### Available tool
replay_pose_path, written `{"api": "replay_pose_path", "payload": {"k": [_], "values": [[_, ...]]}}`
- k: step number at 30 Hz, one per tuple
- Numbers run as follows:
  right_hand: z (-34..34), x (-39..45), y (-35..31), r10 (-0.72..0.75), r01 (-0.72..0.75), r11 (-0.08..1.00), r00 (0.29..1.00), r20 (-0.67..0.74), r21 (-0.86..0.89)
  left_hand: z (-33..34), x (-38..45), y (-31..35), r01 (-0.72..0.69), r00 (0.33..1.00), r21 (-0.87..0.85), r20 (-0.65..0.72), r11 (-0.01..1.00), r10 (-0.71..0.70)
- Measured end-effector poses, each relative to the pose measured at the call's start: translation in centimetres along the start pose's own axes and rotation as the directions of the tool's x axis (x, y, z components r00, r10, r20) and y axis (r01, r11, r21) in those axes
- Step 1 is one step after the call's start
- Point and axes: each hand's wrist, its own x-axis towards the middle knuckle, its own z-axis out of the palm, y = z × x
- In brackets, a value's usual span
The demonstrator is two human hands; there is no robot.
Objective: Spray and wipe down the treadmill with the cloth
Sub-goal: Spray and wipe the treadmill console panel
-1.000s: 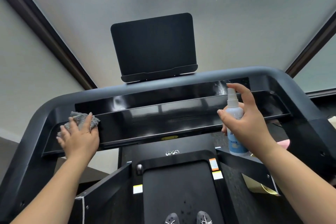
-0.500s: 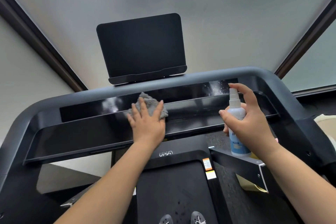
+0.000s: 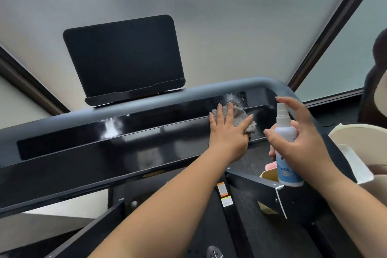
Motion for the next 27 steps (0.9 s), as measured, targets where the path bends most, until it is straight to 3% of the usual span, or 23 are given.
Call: {"api": "replay_pose_path", "payload": {"k": [14,27], "values": [[-1.9,-0.8,0.8,-0.021,0.021,1.0,1.0,0.0,-0.006,0.3,3.5,4.1,-0.231,0.972,0.147,0.078,0.962,0.222],[4.5,-1.0,-2.2,-0.086,0.074,0.993,0.988,0.129,0.092,-1.2,-6.2,-7.9,0.034,0.999,0.055,-0.029,0.998,-0.032]]}}
